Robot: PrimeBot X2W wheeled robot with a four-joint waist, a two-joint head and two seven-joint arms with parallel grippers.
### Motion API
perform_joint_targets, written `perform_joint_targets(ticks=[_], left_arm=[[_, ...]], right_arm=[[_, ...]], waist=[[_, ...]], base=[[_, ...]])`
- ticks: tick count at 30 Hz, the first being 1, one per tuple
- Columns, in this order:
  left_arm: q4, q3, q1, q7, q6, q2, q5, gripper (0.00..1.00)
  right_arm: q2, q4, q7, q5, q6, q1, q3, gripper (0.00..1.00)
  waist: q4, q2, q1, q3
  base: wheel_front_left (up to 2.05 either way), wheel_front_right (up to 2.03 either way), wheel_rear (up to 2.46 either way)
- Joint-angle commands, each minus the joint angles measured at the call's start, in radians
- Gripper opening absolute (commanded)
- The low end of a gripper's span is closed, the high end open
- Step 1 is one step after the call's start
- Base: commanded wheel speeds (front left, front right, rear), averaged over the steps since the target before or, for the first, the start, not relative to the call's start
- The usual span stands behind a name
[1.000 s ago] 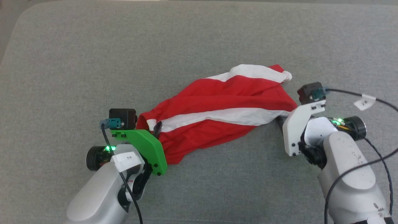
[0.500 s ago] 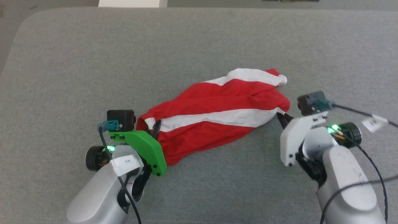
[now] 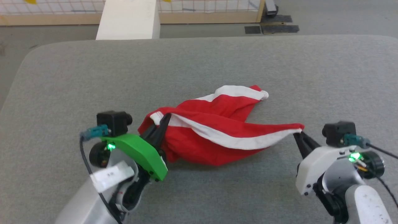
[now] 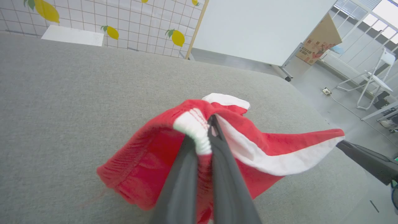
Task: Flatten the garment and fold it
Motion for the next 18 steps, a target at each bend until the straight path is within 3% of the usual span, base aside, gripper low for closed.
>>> perform_joint_targets(ticks=[1, 4, 9, 13, 18], left_arm=[[-0.021, 0.010, -0.023, 0.019, -0.019, 0.014, -0.023, 0.00], [-0.057, 0.036, -0.114, 0.074, -0.051, 0.027, -0.066, 0.00], [-0.030, 0.082, -0.293, 0.130, -0.070, 0.003, -0.118, 0.00], [0.059, 0.121, -0.507, 0.146, -0.078, -0.018, -0.111, 0.00], [0.180, 0.161, -0.735, 0.093, -0.076, -0.026, -0.045, 0.00]], right_arm=[[0.001, -0.035, 0.026, -0.021, -0.001, -0.017, 0.004, 0.00], [0.001, -0.096, 0.117, -0.030, -0.001, -0.102, 0.018, 0.00], [-0.014, -0.089, 0.176, -0.017, -0.001, -0.315, 0.011, 0.00], [-0.022, 0.022, 0.184, 0.004, -0.001, -0.554, -0.003, 0.00], [-0.026, 0.162, 0.110, -0.024, -0.001, -0.814, -0.023, 0.00]], waist=[[-0.018, 0.0000, 0.0000, -0.009], [-0.029, 0.0000, 0.0000, 0.012], [-0.040, 0.0000, 0.0000, 0.095], [-0.050, 0.0000, 0.0000, 0.208], [-0.065, 0.0000, 0.0000, 0.325]], base=[[0.00, 0.00, 0.00], [0.00, 0.00, 0.00], [0.00, 0.00, 0.00], [0.00, 0.00, 0.00], [0.00, 0.00, 0.00]])
